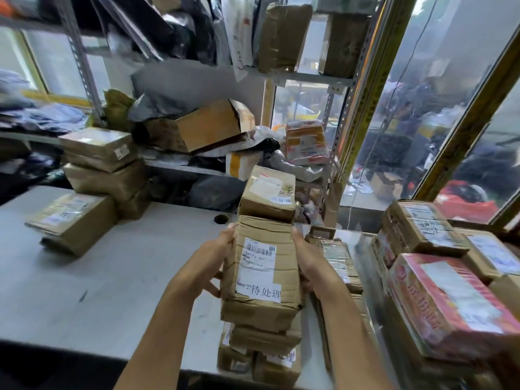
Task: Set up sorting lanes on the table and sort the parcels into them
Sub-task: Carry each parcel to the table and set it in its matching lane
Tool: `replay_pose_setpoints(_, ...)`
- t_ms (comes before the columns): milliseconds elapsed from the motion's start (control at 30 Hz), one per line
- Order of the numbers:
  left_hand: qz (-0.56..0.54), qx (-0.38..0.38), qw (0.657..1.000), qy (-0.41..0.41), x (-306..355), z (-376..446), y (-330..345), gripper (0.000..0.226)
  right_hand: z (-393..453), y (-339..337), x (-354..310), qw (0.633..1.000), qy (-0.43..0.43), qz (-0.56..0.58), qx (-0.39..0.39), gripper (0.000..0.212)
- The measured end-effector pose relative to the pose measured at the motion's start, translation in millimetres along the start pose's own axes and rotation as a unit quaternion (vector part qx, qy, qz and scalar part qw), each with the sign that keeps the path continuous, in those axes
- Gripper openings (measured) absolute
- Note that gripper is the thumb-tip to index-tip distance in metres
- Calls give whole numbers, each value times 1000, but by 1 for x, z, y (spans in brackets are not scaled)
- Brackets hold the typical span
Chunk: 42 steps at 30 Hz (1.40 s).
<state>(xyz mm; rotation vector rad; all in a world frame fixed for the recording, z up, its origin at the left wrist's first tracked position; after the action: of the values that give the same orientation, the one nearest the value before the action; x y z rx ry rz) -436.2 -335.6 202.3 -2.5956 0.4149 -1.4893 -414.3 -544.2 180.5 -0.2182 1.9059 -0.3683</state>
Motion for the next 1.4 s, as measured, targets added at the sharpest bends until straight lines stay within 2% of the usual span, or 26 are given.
replay_pose_setpoints(300,4,0,1000,-11,1,4,1,58,-9,-6,0,999,3,-17,-39,76)
replay_pose_setpoints(367,-1,10,1000,-16,0,4,2,59,-13,-7,0,999,-6,-37,-34,84)
replay_pose_setpoints(467,1,33,999,-31,-4,2,5,69,-10,-10,8,998,-29,-46,-13,108)
replay_pose_setpoints(500,7,45,998,-38,-5,0,5,74,-14,-12,7,998,-38,-56,-1,108)
replay_pose_setpoints(633,-5,114,992,-56,-15,-6,-6,81,-42,-16,-11,985,-109,-121,52,61)
replay_pose_setpoints(700,-17,146,988,-49,-22,-12,-15,79,-51,-15,-17,972,-168,-134,96,58)
replay_pose_setpoints(767,-23,192,980,-38,-32,-24,-30,76,-59,-2,-32,959,-243,-106,102,57)
replay_pose_setpoints(900,-55,264,962,-42,-61,-47,-77,77,-78,47,-65,937,-341,-62,46,52)
replay_pose_setpoints(1000,-77,303,949,-36,-81,-54,-118,77,-86,96,-81,929,-360,-84,5,53)
replay_pose_setpoints(1100,-85,325,942,-10,-96,-59,-157,69,-83,148,-86,923,-339,-180,5,62)
replay_pose_setpoints(1167,-89,333,939,21,-110,-61,-191,63,-79,191,-91,926,-294,-235,-19,68)
replay_pose_setpoints(1300,-187,275,938,100,-139,-62,-261,52,-71,280,-102,921,-219,-316,-63,76)
replay_pose_setpoints(1400,-180,291,931,129,-165,-59,-317,64,-66,342,-112,907,-215,-356,-71,75)
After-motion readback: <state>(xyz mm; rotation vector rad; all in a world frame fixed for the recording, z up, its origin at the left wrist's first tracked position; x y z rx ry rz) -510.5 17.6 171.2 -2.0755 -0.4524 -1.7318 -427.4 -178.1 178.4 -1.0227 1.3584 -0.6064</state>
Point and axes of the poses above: each hand's wrist, its own z-axis towards the middle knuckle, its own y-axis out of the palm, x = y × z, the point moved 2 cm from there along z, towards the middle knuckle, and after that the axes turned 6 degrees about -y, right-handed, at the moved point
